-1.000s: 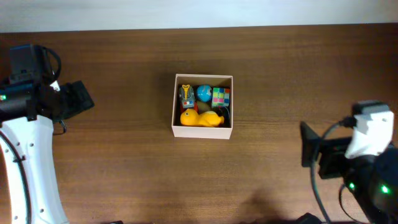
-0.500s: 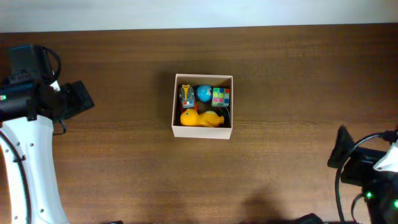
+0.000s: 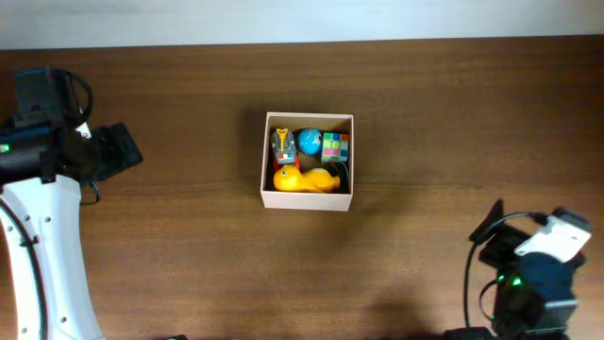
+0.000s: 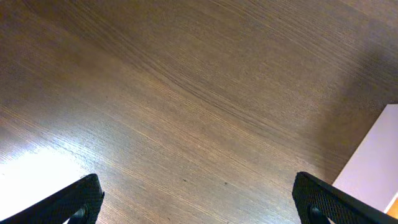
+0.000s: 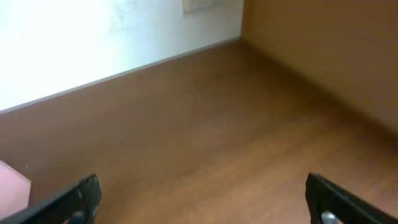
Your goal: Pack container
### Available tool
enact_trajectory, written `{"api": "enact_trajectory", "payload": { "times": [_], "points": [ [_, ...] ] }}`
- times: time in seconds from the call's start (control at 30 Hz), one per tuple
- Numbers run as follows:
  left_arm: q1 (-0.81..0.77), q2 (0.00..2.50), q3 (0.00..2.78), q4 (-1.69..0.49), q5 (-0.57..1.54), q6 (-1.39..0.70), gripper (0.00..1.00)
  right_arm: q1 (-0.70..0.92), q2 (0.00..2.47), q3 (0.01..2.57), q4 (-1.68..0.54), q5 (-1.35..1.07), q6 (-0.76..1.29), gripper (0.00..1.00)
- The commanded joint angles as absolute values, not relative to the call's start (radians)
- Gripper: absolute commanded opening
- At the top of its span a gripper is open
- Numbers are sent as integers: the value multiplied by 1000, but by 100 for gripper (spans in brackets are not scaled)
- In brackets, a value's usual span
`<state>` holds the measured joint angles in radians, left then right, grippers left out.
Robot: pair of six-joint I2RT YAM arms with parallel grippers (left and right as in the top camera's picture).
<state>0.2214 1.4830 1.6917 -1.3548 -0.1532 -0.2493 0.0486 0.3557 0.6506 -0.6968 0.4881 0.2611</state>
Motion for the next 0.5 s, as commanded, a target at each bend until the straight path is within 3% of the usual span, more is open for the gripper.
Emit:
{"api": "enact_trajectory", "payload": {
  "times": [0.0,0.47],
  "points": [
    [226,1480,1700,-1356,-150,-233,99,38,262,537,-664,440,267,99],
    [225,1480,1700,-1356,-150,-233,99,38,9,273,-661,426,267,99]
  ]
}}
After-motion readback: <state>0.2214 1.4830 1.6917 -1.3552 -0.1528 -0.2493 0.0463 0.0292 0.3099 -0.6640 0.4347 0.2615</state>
